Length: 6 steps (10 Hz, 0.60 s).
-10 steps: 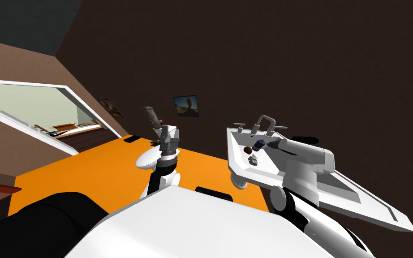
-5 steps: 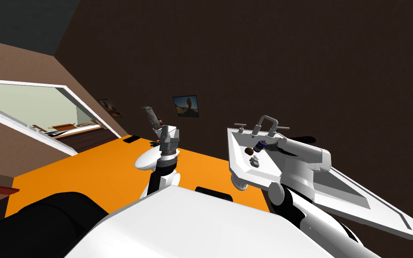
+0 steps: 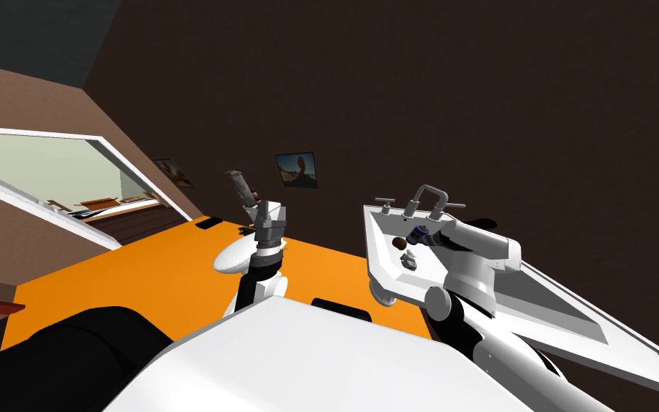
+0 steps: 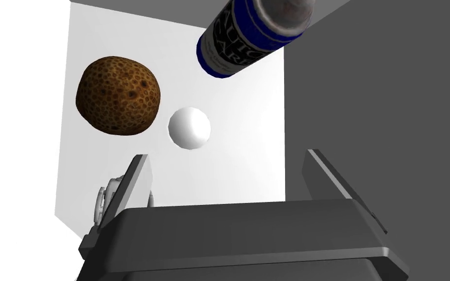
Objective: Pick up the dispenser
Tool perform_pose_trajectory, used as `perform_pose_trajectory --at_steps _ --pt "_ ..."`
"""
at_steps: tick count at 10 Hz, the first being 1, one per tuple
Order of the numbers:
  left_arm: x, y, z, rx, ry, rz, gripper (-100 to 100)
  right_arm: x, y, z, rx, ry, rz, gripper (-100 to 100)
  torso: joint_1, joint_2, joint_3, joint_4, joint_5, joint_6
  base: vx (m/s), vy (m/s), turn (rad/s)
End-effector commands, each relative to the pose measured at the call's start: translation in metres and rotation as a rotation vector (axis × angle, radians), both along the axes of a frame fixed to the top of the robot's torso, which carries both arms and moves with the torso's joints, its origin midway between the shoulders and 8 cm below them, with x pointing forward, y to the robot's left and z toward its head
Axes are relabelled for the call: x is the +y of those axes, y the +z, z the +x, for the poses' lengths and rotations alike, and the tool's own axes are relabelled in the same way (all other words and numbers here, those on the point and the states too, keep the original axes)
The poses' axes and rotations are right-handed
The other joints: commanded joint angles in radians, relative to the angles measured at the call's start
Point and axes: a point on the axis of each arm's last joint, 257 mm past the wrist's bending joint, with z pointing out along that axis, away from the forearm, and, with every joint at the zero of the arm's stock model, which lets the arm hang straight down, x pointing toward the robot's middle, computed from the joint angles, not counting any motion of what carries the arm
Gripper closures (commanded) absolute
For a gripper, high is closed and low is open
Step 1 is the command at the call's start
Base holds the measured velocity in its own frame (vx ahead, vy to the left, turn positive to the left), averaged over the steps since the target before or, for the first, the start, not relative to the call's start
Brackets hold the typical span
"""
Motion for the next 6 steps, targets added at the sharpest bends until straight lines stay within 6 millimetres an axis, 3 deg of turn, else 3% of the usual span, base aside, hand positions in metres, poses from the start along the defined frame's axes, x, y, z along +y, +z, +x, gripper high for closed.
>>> perform_pose_trajectory --at_steps 1,3,6 --pt "0.0 0.0 0.0 0.0 0.0 0.0 0 0.01 -0.017 -0.007 0.051 -0.008 0.072 -100 0.0 0.0 0.0 0.0 0.0 0.0 0.035 0.017 -0.011" --pt "0.0 0.0 0.0 0.0 0.0 0.0 0 0.019 -0.03 -0.014 0.092 -0.014 0.126 -100 0.0 -0.002 -0.001 0.0 0.0 0.0 0.051 0.015 -0.011" --pt "0.0 0.0 0.0 0.0 0.0 0.0 0 0.044 -0.069 -0.039 0.21 -0.028 0.257 -100 0.0 -0.001 -0.001 0.0 0.0 0.0 0.048 0.023 -0.021"
